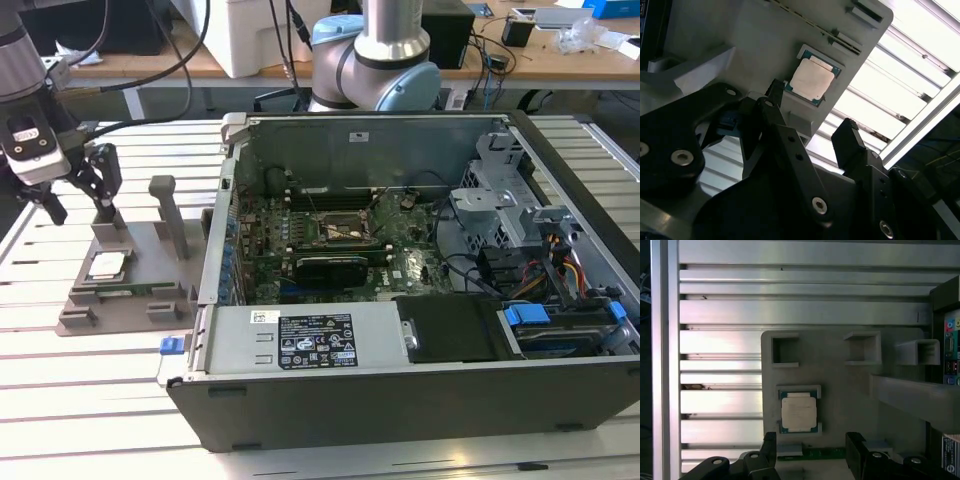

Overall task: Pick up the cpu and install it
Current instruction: 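Pick up the cpu and move it towards the insertion slot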

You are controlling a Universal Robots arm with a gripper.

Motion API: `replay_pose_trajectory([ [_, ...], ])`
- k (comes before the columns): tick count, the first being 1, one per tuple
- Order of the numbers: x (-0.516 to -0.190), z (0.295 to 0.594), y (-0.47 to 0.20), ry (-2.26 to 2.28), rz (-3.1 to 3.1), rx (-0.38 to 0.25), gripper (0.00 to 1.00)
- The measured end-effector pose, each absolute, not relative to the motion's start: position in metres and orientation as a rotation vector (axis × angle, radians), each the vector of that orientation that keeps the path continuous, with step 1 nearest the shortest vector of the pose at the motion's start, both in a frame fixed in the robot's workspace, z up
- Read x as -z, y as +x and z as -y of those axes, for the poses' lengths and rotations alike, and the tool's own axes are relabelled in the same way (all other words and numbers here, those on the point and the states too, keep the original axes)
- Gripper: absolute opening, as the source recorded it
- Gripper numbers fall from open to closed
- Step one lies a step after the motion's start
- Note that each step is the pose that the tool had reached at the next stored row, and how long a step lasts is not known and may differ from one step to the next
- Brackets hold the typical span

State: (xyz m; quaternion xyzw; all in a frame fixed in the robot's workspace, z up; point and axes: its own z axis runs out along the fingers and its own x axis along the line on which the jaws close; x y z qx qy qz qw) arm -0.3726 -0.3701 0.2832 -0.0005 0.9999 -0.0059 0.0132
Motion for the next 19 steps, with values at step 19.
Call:
replay_pose_trajectory([
  [19, -0.255, 0.370, -0.367, -0.027, -3.115, 0.023, 0.66],
])
